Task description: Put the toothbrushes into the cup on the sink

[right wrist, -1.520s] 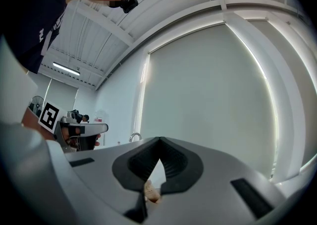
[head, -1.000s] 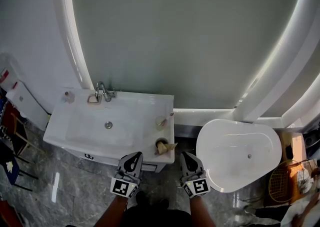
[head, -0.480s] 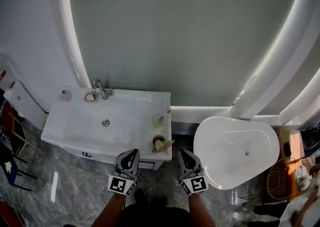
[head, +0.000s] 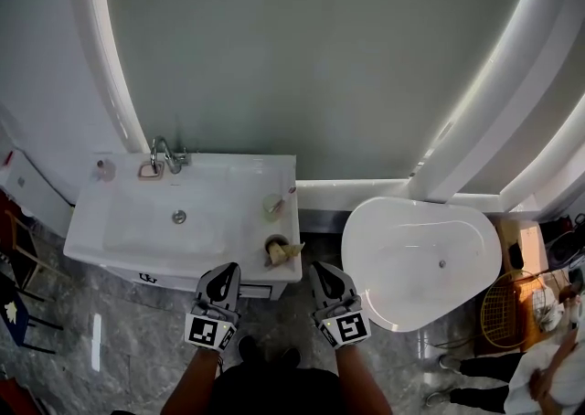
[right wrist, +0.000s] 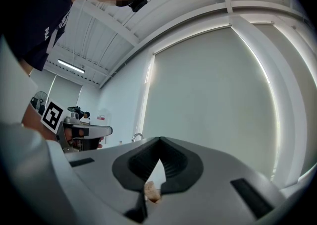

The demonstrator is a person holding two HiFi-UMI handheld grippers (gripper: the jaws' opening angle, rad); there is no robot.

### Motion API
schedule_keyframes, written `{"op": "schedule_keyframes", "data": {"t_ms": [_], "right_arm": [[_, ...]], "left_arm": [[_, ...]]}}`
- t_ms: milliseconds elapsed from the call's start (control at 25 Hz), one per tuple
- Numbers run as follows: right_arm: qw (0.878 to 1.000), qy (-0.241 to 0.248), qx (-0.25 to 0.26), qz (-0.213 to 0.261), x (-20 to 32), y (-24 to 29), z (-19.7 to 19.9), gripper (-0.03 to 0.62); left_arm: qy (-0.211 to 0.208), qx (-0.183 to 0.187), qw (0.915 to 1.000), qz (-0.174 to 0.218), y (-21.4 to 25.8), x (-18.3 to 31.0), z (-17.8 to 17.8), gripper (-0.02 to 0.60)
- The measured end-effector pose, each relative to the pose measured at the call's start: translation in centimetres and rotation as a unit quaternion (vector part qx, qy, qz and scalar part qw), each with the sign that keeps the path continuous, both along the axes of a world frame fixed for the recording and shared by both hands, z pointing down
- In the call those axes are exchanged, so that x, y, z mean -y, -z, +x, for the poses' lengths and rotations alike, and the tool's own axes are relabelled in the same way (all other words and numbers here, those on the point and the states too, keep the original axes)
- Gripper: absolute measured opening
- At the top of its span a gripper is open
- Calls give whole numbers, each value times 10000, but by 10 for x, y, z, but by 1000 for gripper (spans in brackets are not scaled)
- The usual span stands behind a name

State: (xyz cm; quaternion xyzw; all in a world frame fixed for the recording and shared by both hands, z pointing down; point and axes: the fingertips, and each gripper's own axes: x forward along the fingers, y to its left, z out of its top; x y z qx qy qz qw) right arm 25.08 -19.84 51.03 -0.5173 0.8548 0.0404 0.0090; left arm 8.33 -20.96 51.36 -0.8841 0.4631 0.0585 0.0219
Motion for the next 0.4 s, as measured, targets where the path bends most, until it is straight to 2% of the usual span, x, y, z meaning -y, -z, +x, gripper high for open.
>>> {"op": "schedule_keyframes", "data": {"t_ms": [400], "right_arm": [[10000,-3,-3,28,-2,3,-2,28]], "left_arm": [[-72,-23,9999,-113,-4,1,1,25]]}}
